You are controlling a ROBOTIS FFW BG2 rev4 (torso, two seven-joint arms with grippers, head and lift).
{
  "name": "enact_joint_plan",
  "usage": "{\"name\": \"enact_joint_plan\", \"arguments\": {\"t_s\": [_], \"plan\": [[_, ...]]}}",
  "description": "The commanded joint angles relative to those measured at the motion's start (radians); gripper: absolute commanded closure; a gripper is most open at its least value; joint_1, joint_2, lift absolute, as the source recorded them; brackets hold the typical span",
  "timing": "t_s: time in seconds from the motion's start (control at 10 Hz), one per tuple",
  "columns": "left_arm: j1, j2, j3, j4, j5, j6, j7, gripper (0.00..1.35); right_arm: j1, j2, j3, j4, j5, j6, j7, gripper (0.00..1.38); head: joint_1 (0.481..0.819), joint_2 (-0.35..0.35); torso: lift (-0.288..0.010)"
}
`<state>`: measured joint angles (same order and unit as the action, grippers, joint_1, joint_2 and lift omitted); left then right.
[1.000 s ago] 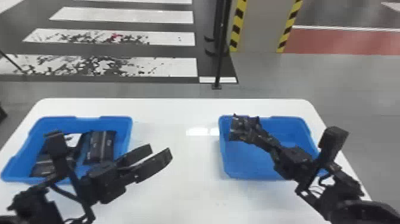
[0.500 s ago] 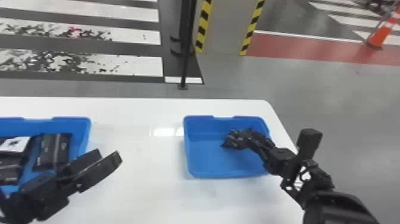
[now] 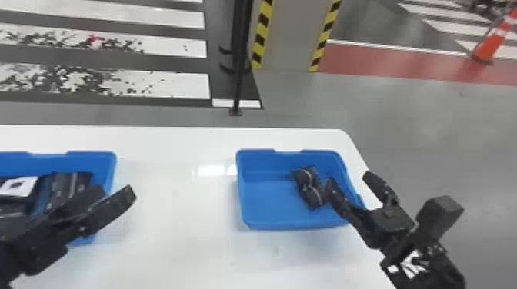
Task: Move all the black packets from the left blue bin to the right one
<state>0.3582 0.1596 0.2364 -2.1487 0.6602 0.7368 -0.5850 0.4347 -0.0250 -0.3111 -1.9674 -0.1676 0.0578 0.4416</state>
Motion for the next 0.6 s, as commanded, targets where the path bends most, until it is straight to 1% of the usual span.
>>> {"name": "enact_joint_plan", "arguments": {"t_s": [0.0, 0.1, 0.2, 0.3, 0.4, 0.5], "plan": [[-0.005, 0.000, 0.055, 0.000, -0.028, 0.039, 0.022, 0.17, 0.103, 0.026, 0.010, -0.081, 0.004, -0.105, 0.000, 0.13, 0.695, -0.194, -0.121], [-0.020, 0.000, 0.101, 0.000, -0.090, 0.071, 0.027, 0.17, 0.164, 0.026, 0.020, -0.130, 0.004, -0.136, -0.009, 0.13, 0.695, -0.161, -0.121], [-0.049, 0.000, 0.145, 0.000, -0.150, 0.115, 0.039, 0.17, 0.230, 0.026, 0.040, -0.194, 0.002, -0.144, -0.021, 0.13, 0.695, -0.140, -0.121], [-0.081, 0.000, 0.182, 0.002, -0.211, 0.142, 0.059, 0.17, 0.275, 0.026, 0.066, -0.216, -0.020, -0.144, -0.021, 0.13, 0.695, -0.091, -0.121], [-0.123, 0.001, 0.212, 0.005, -0.291, 0.183, 0.080, 0.17, 0.302, 0.026, 0.088, -0.223, -0.030, -0.141, -0.021, 0.13, 0.695, -0.027, -0.121], [-0.167, 0.006, 0.228, 0.015, -0.349, 0.228, 0.097, 0.17, 0.314, 0.026, 0.100, -0.226, -0.036, -0.132, -0.020, 0.13, 0.695, 0.044, -0.121]]}}
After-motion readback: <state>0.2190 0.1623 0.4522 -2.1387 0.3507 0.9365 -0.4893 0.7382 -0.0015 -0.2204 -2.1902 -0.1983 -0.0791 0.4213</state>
